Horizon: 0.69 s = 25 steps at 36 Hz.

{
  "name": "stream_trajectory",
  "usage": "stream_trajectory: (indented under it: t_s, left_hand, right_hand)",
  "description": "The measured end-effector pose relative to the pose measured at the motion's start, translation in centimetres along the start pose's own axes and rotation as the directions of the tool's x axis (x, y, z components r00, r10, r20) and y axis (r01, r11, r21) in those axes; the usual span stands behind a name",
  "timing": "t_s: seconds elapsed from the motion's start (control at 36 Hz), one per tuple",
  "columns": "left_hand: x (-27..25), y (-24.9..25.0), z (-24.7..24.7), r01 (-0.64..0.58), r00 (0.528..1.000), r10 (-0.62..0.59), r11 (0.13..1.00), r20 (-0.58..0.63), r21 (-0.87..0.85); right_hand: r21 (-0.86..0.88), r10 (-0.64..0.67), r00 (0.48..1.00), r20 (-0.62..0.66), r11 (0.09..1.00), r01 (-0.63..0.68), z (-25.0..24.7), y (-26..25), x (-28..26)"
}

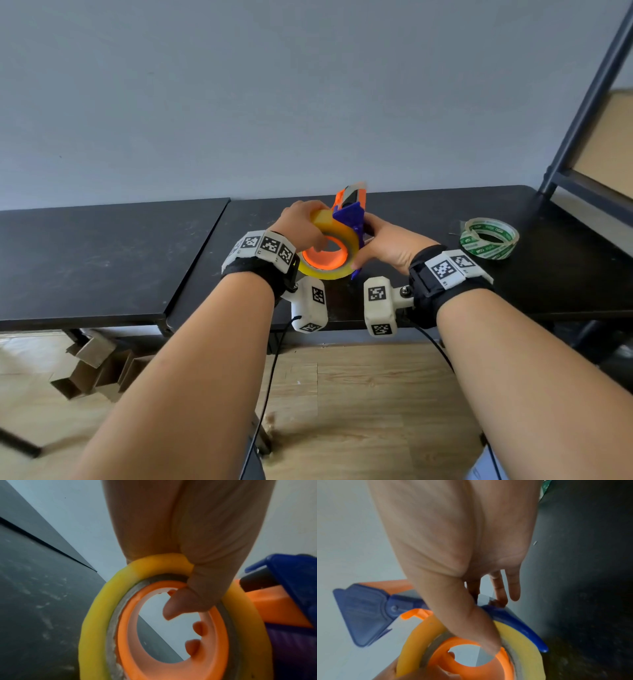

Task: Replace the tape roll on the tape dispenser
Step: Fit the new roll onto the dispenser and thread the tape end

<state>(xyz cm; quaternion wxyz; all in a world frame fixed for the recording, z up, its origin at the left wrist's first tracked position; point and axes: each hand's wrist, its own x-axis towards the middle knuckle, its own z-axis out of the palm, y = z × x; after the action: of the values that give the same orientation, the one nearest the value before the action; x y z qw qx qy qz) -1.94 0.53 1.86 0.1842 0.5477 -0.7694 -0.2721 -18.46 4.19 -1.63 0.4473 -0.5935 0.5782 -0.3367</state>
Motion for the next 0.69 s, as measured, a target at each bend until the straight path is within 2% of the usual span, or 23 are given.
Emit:
stream_trajectory:
  t_s: [0.22, 0.39, 0.5, 0.58, 0.69]
  left_hand:
    - [0.3, -0.3, 0.0, 0.022, 0.999, -0.024, 0.999, 0.026, 0.044]
    - [0.2, -0.6, -0.3, 0.037, 0.996, -0.032, 0.998, -0.08, 0.059]
    - [-0.3, -0.2, -1.3, -0.016, 0.996, 0.006, 0.994, -0.086, -0.111]
    - [-0.4, 0.6, -2.0, -0.079, 0.987, 0.033, 0.951, -0.157, -0.299]
    - [-1.1, 1.4, -2.5, -0.156, 0.966, 0.054, 0.903, -0.254, -0.401]
  right_hand:
    - [0.053, -0.012, 1.0, 0.012, 0.999, 0.011, 0.3, -0.2, -0.1]
    - [0.07, -0.032, 0.999, -0.026, 0.997, 0.033, 1.1, -0.3, 0.0]
    - [0.048, -0.051, 0.998, -0.044, 0.997, 0.053, 1.4, -0.2, 0.3]
    - [0.011, -0.066, 0.997, -0.027, 0.998, 0.066, 1.5, -1.0, -0.2]
    - [-0.039, -0.106, 0.994, -0.003, 0.994, 0.105, 1.5, -1.3, -0.3]
